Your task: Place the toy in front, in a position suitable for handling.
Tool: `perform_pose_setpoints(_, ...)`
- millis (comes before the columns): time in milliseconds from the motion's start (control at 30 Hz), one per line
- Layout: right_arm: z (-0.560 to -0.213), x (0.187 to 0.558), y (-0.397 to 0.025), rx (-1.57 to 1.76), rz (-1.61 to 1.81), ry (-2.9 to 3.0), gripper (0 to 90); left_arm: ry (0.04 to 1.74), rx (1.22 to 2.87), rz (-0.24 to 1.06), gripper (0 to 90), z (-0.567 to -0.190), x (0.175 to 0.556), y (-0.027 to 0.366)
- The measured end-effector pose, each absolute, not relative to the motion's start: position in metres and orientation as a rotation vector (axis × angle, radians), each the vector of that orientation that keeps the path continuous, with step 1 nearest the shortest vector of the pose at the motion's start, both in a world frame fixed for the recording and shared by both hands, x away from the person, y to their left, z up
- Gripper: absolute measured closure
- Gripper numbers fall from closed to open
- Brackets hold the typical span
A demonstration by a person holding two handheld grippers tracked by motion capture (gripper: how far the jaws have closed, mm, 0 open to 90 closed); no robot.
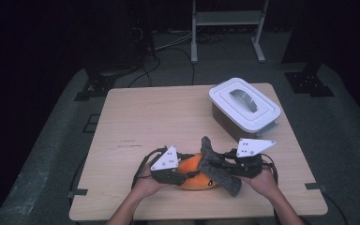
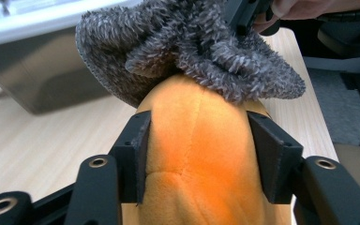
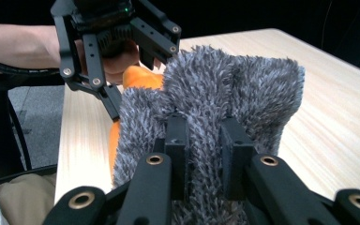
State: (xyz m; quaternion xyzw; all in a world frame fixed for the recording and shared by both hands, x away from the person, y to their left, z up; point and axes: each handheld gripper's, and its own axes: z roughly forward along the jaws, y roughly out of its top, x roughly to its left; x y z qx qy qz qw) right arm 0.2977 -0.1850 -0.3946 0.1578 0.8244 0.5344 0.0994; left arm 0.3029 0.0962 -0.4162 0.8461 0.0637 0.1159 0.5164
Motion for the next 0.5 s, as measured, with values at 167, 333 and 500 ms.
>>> perform_pose_setpoints(167,-0.408,0.301,-0.186,0.474,1.544,2.499,75.2,0.175,2.035,0.231,40.5,-0.421,0.306,0.102)
perform_pose_setpoints(333,-0.419,0.302,-0.201,0.527,1.491,2.559,75.2,0.183,2.035,0.203,39.4,-0.424,0.306,0.111)
perform_pose_setpoints(500,-0.413,0.302,-0.21,0.554,1.563,2.505,75.2,0.181,2.026,0.186,38.5,-0.424,0.307,0.113)
